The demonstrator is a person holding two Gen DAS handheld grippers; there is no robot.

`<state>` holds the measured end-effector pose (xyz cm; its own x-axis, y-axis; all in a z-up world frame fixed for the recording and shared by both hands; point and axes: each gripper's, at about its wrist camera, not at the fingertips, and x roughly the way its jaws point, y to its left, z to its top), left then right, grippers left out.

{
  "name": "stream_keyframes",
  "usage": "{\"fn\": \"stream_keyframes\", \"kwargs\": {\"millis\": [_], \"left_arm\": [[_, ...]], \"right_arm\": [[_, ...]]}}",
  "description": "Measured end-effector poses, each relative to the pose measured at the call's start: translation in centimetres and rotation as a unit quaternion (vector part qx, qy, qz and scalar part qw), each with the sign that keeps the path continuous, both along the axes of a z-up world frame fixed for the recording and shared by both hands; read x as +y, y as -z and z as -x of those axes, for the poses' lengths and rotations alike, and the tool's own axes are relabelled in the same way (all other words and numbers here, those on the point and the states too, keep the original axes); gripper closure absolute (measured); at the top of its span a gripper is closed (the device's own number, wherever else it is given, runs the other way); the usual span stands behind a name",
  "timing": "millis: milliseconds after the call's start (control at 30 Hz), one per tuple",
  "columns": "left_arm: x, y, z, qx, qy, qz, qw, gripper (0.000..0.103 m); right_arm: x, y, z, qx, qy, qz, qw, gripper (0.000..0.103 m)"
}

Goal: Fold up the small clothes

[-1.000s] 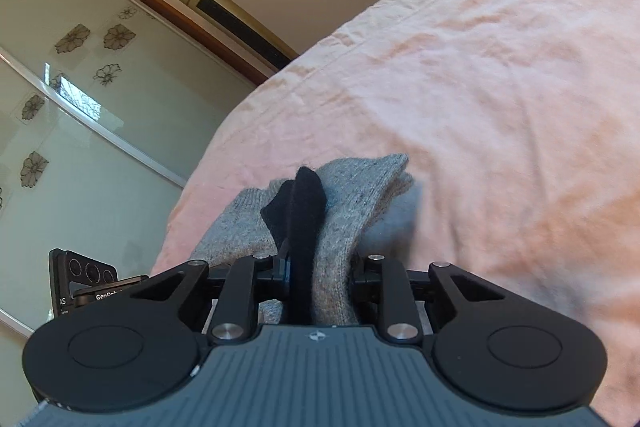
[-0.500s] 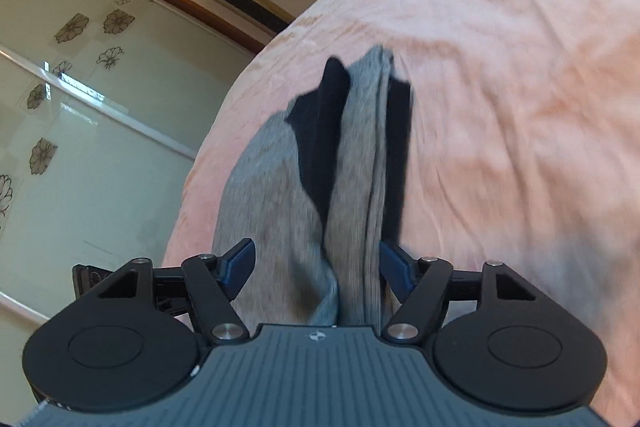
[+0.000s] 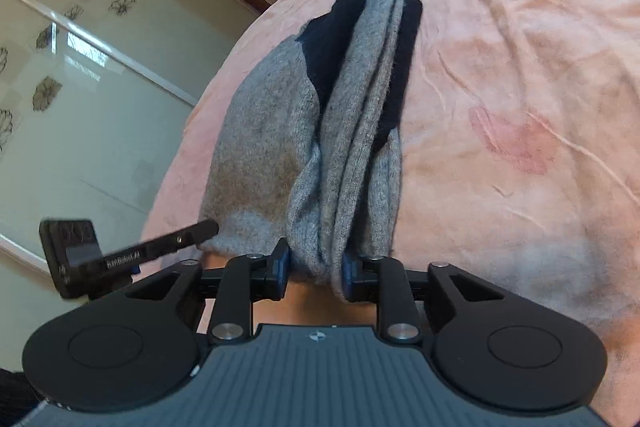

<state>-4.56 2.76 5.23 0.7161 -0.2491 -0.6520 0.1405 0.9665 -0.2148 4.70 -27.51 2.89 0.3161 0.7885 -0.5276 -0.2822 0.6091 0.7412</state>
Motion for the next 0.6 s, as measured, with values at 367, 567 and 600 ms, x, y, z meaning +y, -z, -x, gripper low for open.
{"fn": "stream_keyframes", "kwargs": {"millis": [367,567,600], "left_arm": [[-7.6,2.5,0.6,-0.094,0.041,-0.23,0.9678,0.034],[-5.4,2.7,0.3,-0.078,0.039,-0.159,0.9834,0.086],[-4.9,2.7,0.4,-0.073,0.037,-0.144,0.9862,0.086]], "right_arm": [[6.6,-2.4,-10.2,-0.026,0.034,0.055,0.998,0.035],[6.4,-0.6,-10.6,-0.032,0.022,0.08,0.996,0.091],[5.4,-0.2,-10.6,-0.029,0.034,0.08,0.996,0.097]]}}
